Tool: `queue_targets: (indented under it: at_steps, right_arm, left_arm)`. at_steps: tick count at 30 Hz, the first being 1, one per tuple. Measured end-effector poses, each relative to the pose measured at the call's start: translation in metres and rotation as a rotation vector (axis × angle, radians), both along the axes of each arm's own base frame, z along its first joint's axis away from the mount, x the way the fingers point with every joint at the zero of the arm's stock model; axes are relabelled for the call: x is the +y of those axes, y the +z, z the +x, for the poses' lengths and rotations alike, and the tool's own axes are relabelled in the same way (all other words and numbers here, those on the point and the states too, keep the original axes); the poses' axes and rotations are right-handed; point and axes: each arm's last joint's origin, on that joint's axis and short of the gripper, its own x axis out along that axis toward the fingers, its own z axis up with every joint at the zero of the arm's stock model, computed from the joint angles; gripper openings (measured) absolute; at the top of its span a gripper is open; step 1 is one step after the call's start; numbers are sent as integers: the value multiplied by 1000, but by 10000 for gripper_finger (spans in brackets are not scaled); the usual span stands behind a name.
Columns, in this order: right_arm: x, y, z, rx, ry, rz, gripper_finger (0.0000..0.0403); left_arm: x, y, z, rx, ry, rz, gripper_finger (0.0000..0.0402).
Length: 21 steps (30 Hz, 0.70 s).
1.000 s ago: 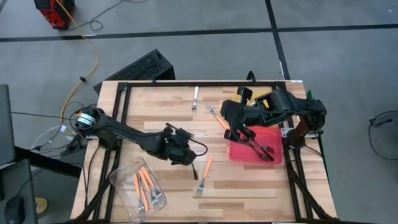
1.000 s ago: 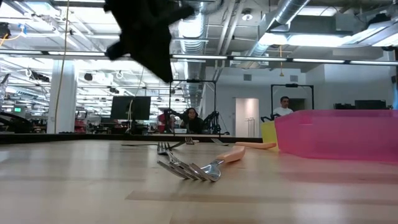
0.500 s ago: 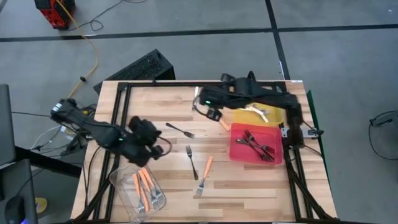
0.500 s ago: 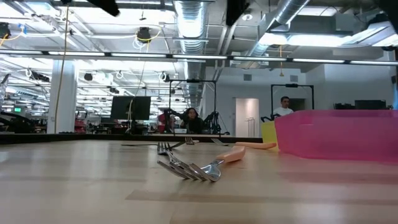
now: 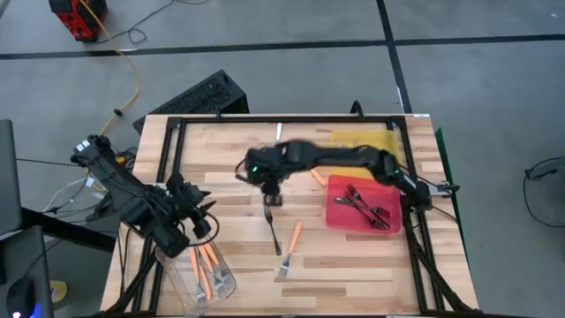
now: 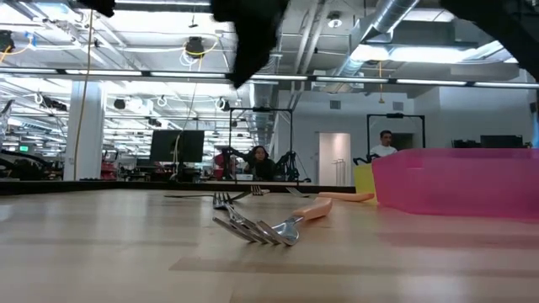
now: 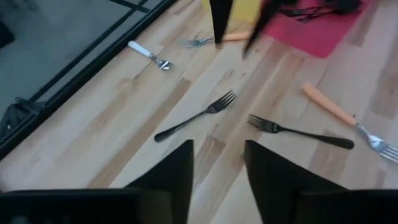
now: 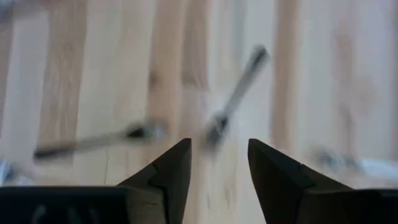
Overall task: Sort silverware by color (type)
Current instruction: Put the black fork into the red bin
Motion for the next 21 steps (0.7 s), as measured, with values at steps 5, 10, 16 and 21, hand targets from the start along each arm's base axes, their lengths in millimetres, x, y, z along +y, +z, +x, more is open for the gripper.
queue_targets:
  at_steps: [5,10,16,21]
  right_arm:
    - [10,-44,28,-7,61,13,186]
    - [-3,-76,38,42,73,129,186]
    - [-26,-85,39,54,43,156,186]
    - [-47,-67,22,112,28,167,186]
  left_arm:
    - [-5,-9,-9,-49,17,28,190]
    - [-12,-3,-24,-128,-33,9,233]
    - [-13,8,-41,-203,-114,-68,242]
    - [-7,19,-50,-248,-181,-140,243]
